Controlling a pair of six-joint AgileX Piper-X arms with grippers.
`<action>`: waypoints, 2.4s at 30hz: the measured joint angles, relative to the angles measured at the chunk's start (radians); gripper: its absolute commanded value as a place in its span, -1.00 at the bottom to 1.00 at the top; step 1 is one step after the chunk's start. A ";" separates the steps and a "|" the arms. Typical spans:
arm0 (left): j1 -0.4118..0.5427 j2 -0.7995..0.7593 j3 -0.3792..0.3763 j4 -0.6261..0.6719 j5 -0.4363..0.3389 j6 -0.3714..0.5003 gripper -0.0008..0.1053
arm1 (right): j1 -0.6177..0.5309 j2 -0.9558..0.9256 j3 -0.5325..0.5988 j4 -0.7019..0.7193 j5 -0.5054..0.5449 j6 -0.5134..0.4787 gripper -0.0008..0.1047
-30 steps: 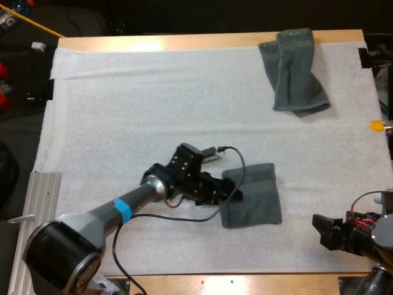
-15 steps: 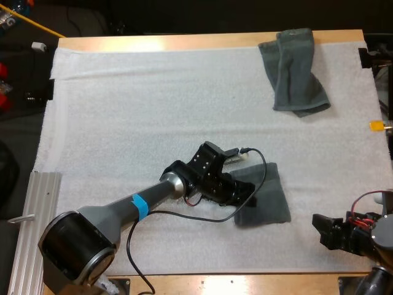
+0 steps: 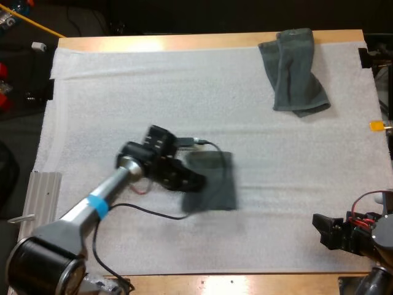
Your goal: Pick towel from pile, fold and stack
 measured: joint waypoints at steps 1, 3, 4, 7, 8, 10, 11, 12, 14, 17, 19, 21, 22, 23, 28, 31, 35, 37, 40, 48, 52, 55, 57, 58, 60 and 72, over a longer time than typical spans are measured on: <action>0.036 -0.007 -0.003 0.045 -0.053 0.046 -0.98 | 0.000 0.000 0.000 0.000 0.000 0.000 0.36; 0.117 -0.013 -0.017 0.126 -0.163 0.132 -0.98 | 0.000 0.000 0.000 0.000 0.000 0.000 0.36; 0.153 -0.013 -0.027 0.158 -0.214 0.175 -0.98 | 0.000 0.000 0.000 0.000 0.000 0.000 0.36; 0.228 -0.013 -0.056 0.227 -0.391 0.258 -0.98 | 0.000 0.000 0.000 0.000 0.000 0.001 0.36; 0.247 -0.013 -0.065 0.236 -0.445 0.266 -0.98 | 0.000 0.000 0.000 0.000 0.000 0.003 0.36; 0.273 -0.013 -0.079 0.242 -0.552 0.279 -0.98 | 0.000 0.000 0.000 0.000 -0.001 0.005 0.36; 0.283 -0.013 -0.083 0.243 -0.598 0.287 -0.98 | 0.000 0.000 0.000 0.000 -0.003 0.005 0.36; 0.290 -0.013 -0.084 0.245 -0.638 0.292 -0.98 | 0.000 0.000 0.000 0.000 -0.005 0.005 0.36; 0.301 -0.015 -0.085 0.247 -0.701 0.295 -0.98 | 0.000 0.000 0.000 0.000 -0.016 0.005 0.36; 0.321 -0.015 -0.085 0.248 -0.716 0.294 -0.98 | 0.000 0.000 0.000 0.000 -0.023 0.005 0.36; 0.329 -0.015 -0.085 0.250 -0.726 0.297 -0.98 | 0.000 0.000 0.000 0.000 -0.022 0.005 0.36; 0.338 -0.015 -0.085 0.255 -0.777 0.292 -0.98 | 0.000 0.000 0.000 0.000 -0.022 0.005 0.36; 0.341 -0.015 -0.085 0.257 -0.817 0.285 -0.98 | 0.000 0.000 0.000 0.000 -0.022 0.005 0.36; 0.348 -0.015 -0.085 0.258 -0.858 0.284 -0.98 | 0.000 0.000 0.000 0.000 -0.022 0.005 0.36; 0.368 -0.015 -0.085 0.260 -0.894 0.279 -0.89 | 0.000 0.000 0.000 0.000 -0.025 0.005 0.36; 0.368 -0.015 -0.085 0.260 -0.895 0.277 -0.39 | 0.000 0.000 0.000 0.000 -0.044 0.005 0.36; 0.368 -0.015 -0.085 0.258 -0.895 0.272 0.45 | 0.000 0.000 0.000 0.000 -0.067 0.005 0.36; 0.368 -0.015 -0.085 0.252 -0.902 0.272 0.33 | 0.000 0.000 0.000 0.000 -0.080 0.005 0.36; 0.368 -0.015 -0.085 0.253 -0.915 0.272 0.24 | 0.000 0.000 0.000 0.000 -0.080 0.005 0.36; 0.368 -0.078 -0.087 0.284 -0.772 0.257 0.24 | 0.000 0.000 0.000 0.000 -0.082 0.005 0.36; 0.368 -0.094 -0.087 0.286 -0.647 0.249 0.24 | 0.000 0.000 0.000 0.000 -0.082 0.005 0.36; 0.384 -0.094 -0.067 0.267 -0.593 0.249 0.24 | 0.000 0.000 0.000 0.000 -0.082 0.005 0.36; 0.408 -0.094 -0.042 0.242 -0.569 0.246 0.24 | 0.000 0.000 0.000 0.000 -0.082 0.005 0.36; 0.426 -0.094 -0.032 0.232 -0.558 0.245 0.24 | 0.000 0.000 0.000 0.000 -0.082 0.005 0.36; 0.464 -0.094 -0.008 0.215 -0.528 0.239 0.24 | 0.000 0.000 0.000 0.000 -0.082 0.005 0.36; 0.507 -0.068 0.084 0.146 -0.409 0.218 0.24 | 0.000 0.000 0.000 0.000 -0.082 0.005 0.36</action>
